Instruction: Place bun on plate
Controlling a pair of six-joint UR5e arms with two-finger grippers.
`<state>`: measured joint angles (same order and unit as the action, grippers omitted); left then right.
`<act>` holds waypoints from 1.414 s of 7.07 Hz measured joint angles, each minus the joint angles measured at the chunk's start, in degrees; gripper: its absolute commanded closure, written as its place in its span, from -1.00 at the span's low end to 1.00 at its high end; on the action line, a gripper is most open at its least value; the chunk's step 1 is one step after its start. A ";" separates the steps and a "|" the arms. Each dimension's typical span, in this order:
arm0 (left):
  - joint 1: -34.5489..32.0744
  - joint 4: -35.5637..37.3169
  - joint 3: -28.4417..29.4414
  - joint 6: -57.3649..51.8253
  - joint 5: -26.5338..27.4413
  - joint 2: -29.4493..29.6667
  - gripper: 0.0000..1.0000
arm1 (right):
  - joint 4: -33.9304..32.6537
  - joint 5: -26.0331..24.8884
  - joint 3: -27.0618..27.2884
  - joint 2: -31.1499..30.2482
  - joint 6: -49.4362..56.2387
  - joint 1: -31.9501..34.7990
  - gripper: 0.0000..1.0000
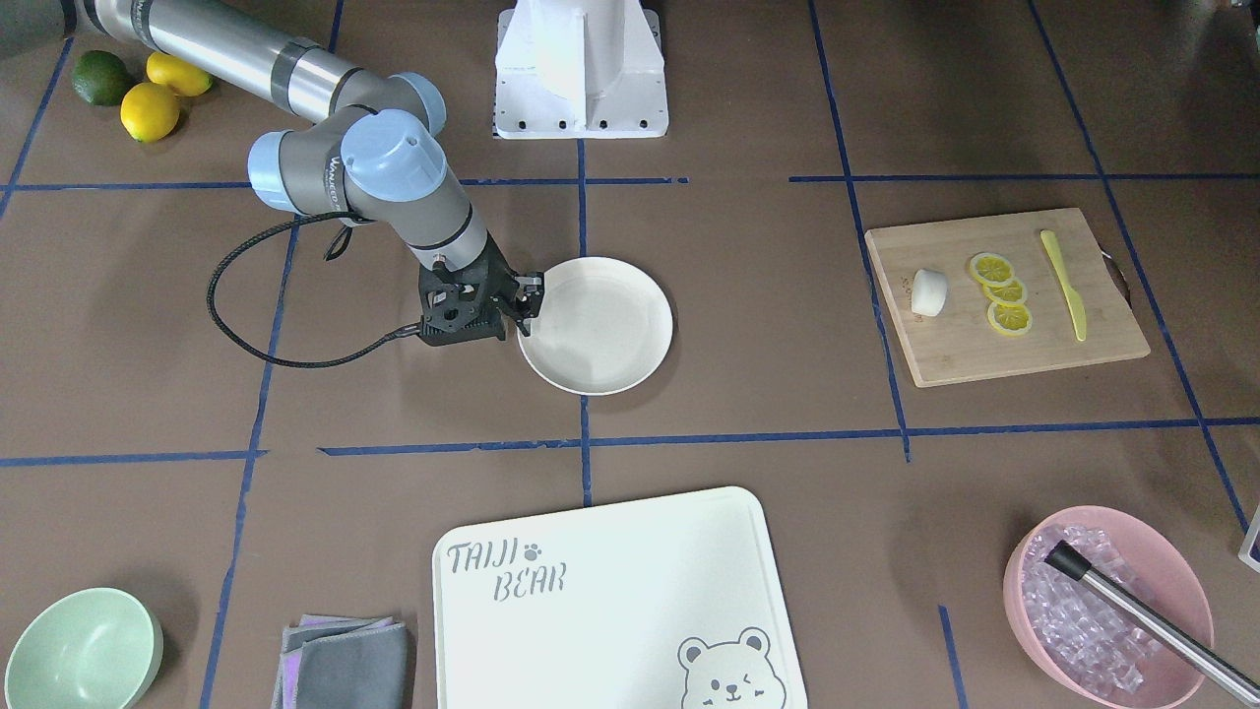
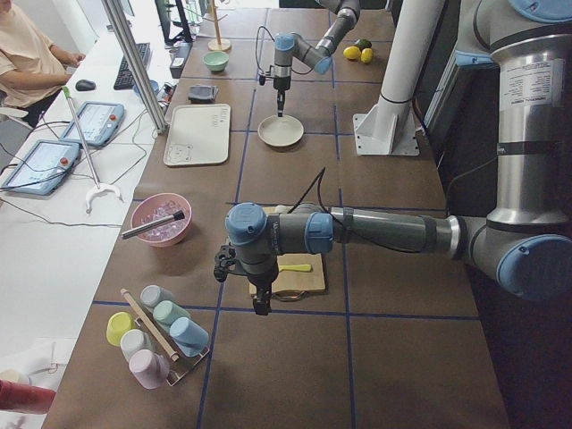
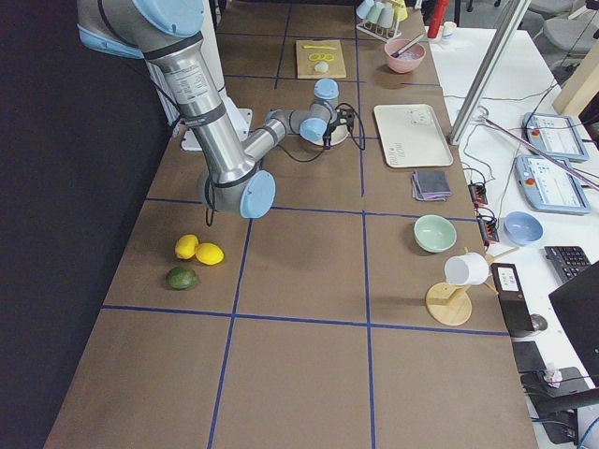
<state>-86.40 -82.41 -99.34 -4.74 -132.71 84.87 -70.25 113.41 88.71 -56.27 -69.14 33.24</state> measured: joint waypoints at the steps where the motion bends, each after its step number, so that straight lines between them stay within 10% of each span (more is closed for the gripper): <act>1: 0.00 -0.02 -0.22 -0.03 0.00 0.05 -1.00 | -7.18 2.46 2.87 -0.29 3.98 2.91 -1.00; 4: 0.96 0.03 -1.69 -0.01 0.08 0.46 -1.00 | -29.73 8.99 16.07 -6.56 30.62 15.94 -1.00; 10: 1.94 -8.48 -0.82 0.54 0.30 0.92 -1.00 | -33.56 15.46 21.59 -34.93 83.92 46.14 -1.00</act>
<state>-84.46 -90.88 -100.16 -4.20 -132.41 85.79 -103.81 128.87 110.30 -91.20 14.79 79.39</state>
